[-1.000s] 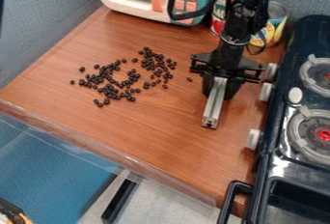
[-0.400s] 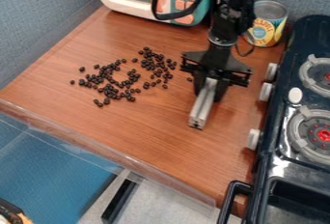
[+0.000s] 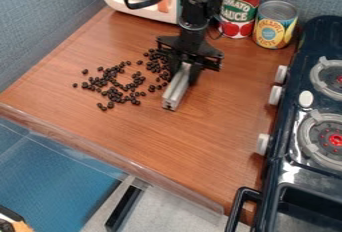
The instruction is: Sweep into pile
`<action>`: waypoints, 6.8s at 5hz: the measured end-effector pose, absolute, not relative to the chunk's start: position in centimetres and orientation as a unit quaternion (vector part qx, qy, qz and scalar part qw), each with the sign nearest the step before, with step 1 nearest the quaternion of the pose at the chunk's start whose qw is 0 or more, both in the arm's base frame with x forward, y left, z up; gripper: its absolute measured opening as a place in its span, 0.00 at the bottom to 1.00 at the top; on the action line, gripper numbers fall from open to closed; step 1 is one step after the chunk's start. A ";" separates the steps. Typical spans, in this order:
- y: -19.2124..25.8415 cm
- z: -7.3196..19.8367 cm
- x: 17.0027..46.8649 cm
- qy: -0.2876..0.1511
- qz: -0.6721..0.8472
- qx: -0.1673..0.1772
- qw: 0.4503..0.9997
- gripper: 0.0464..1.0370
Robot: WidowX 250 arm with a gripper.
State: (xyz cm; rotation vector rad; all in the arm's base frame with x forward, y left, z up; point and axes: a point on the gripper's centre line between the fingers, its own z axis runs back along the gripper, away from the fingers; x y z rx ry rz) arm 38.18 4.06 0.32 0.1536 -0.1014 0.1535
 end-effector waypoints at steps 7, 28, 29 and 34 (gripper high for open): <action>15.8 0.4 37.1 -0.022 0.237 0.039 0.971 0.36; 13.7 1.1 32.2 -0.004 0.083 0.034 0.996 0.35; 11.0 3.3 32.7 -0.019 0.076 0.007 0.997 0.35; 0.5 1.0 37.3 0.019 0.127 0.057 0.990 0.35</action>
